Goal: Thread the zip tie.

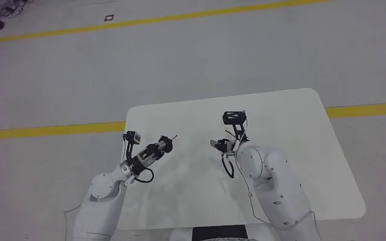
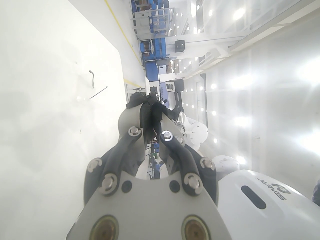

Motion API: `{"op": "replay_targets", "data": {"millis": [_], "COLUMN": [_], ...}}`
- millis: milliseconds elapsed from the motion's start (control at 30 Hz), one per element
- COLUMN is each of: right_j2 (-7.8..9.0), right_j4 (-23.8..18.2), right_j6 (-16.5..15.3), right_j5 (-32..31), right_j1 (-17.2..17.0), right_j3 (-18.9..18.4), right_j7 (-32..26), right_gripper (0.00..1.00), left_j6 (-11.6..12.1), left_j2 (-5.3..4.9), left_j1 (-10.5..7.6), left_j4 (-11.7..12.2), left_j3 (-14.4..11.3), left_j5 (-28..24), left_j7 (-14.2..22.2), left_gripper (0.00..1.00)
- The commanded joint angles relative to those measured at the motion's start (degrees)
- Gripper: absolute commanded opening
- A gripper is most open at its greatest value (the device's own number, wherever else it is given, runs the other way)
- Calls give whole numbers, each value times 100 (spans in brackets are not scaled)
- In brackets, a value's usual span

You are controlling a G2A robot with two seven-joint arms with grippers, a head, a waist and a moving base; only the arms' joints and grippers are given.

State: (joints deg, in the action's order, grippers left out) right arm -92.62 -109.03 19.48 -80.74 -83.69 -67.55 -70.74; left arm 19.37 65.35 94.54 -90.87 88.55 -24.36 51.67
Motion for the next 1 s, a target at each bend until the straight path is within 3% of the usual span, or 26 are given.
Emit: {"op": "replay_targets", "data": {"millis": [0, 167, 267, 600, 967], "right_j2": [-135, -604, -781, -790, -903], "right_j4": [138, 640, 1001, 1069, 2126], "right_j6": [0, 0, 0, 0, 0], "right_j5": [-6, -42, 311, 489, 766], "right_j1": [45, 112, 231, 251, 638], "right_j3": [-88, -466, -864, -975, -1525], "right_j7": [-118, -48, 180, 248, 626], "right_gripper": [100, 100, 100, 100, 100], "left_j6": [0, 0, 0, 0, 0], "left_j2": [0, 0, 0, 0, 0], "left_j1": [0, 0, 0, 0, 0], "left_j4": [0, 0, 0, 0, 0], "left_j3": [0, 0, 0, 0, 0], "left_j5": [0, 0, 0, 0, 0], "left_j7": [0, 0, 0, 0, 0], "left_gripper": [0, 0, 0, 0, 0]}}
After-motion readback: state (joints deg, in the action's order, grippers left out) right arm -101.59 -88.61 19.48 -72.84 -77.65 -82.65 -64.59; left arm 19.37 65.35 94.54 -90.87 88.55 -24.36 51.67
